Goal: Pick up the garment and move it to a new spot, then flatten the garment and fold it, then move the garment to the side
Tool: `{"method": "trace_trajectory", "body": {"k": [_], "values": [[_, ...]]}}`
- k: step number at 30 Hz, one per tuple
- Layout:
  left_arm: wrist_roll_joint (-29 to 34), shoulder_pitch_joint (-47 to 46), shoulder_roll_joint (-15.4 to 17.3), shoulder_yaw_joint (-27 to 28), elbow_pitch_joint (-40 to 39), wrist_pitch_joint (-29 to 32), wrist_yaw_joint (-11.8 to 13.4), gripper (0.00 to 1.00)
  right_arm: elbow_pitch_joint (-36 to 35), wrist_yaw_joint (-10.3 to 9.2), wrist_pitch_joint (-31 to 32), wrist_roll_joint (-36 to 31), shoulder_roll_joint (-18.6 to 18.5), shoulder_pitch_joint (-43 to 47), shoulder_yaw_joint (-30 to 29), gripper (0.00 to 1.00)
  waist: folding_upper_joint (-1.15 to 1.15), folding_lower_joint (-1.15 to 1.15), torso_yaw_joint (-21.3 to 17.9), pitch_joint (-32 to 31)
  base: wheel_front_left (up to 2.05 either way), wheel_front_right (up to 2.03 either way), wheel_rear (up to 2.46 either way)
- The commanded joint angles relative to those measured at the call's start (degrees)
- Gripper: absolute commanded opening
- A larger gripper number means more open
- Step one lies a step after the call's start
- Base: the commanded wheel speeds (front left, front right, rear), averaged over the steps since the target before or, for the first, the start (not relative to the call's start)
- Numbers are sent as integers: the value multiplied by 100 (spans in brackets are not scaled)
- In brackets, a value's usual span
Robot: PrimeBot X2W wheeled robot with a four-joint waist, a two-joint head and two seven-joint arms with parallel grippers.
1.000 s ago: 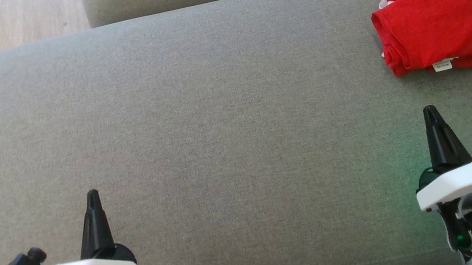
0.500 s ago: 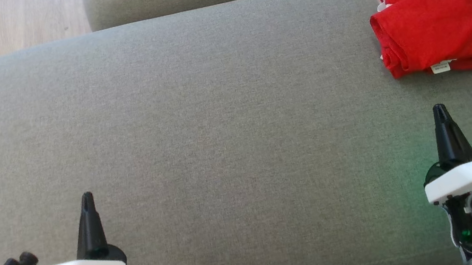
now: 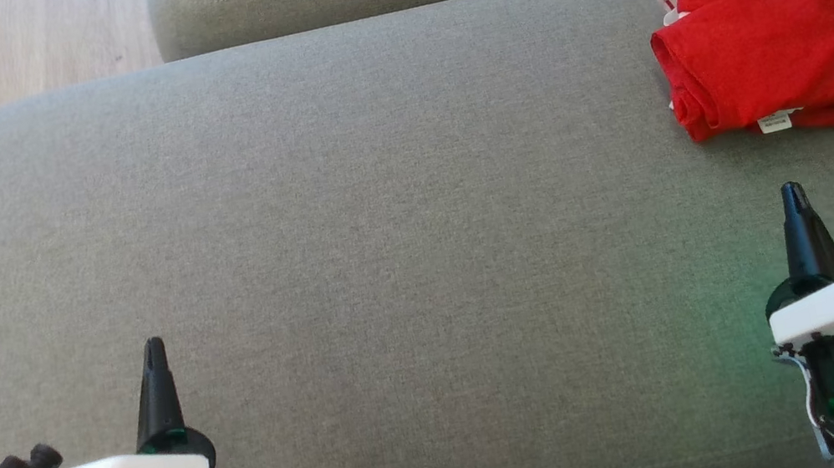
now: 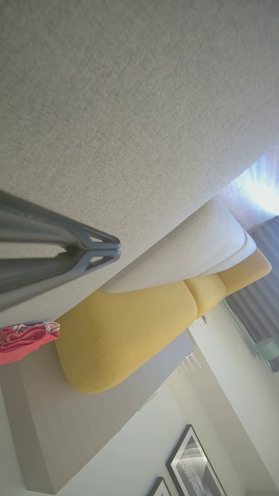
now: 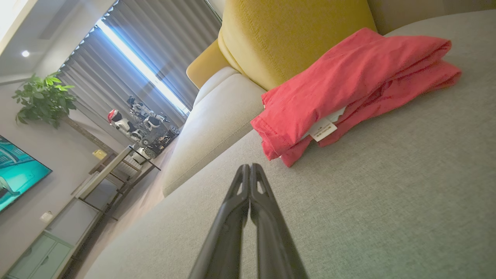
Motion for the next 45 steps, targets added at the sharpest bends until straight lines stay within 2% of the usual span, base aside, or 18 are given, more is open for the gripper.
{"method": "trace_trajectory", "body": {"k": [1, 45], "values": [[-120, -265, 107, 160, -162, 43, -55, 0, -228, 5, 45, 180, 14, -93, 20, 0, 0, 0, -1, -6, 0, 0, 0], [-2131, -385, 142, 546, 30, 763, -192, 0, -435, 9, 754, 3125, 63, 37, -252, 0, 0, 0, -26, -192, 0, 0, 0]]}}
